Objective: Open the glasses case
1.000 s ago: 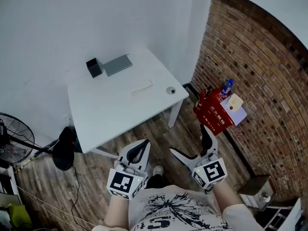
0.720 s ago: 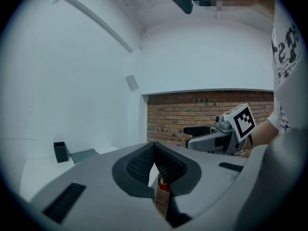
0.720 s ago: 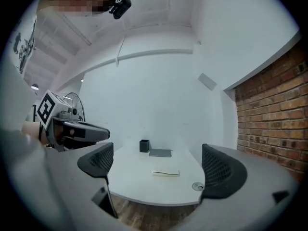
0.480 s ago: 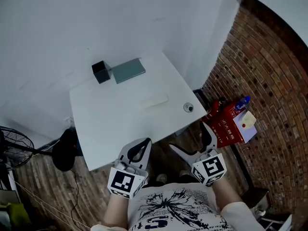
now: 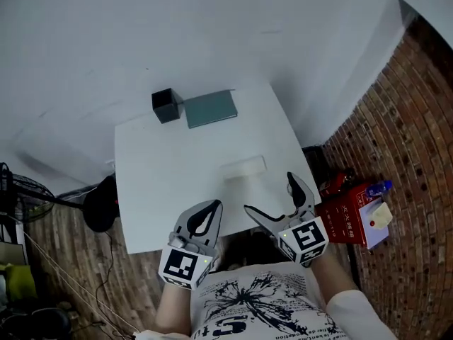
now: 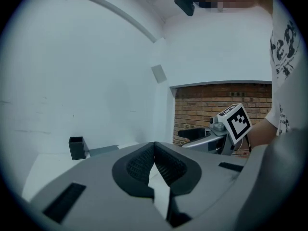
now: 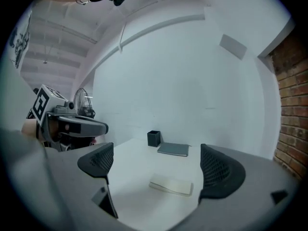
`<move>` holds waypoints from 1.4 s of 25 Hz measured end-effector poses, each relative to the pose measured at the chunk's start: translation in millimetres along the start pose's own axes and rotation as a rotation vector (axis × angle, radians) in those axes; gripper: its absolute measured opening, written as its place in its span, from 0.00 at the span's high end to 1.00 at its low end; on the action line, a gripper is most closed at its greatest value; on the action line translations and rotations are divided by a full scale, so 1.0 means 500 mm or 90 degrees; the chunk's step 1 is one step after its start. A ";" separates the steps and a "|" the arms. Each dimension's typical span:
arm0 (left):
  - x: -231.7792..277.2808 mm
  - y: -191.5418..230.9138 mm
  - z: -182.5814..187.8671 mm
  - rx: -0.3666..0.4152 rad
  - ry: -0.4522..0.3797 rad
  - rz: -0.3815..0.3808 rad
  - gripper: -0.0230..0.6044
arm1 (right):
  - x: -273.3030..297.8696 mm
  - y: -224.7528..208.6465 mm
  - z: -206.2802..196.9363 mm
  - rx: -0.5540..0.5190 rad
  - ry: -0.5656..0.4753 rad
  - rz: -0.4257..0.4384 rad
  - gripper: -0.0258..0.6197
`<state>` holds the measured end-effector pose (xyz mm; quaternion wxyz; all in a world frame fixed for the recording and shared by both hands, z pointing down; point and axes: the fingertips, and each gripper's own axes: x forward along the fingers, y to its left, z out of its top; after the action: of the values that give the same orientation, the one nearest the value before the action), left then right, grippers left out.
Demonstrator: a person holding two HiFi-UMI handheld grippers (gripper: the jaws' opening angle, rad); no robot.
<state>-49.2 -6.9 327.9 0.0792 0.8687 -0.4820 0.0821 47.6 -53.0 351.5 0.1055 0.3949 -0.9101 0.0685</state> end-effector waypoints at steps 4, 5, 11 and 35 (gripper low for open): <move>0.072 0.037 -0.016 -0.024 0.019 0.052 0.94 | 0.088 -0.055 -0.018 -0.006 0.043 0.073 0.06; 0.089 0.047 -0.025 -0.031 0.025 0.065 0.94 | 0.108 -0.066 -0.028 -0.012 0.056 0.091 0.07; 0.176 0.106 -0.109 -0.101 0.060 0.116 0.94 | 0.215 -0.109 -0.131 -0.068 0.170 0.191 0.10; 0.344 0.160 -0.463 -0.206 0.268 0.194 0.94 | 0.357 -0.159 -0.429 -0.384 0.415 0.397 0.38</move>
<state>-42.9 -140.2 595.9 0.3010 0.7265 -0.5868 0.1932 16.5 -188.3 606.3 0.4656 0.0169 -0.8835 -0.0489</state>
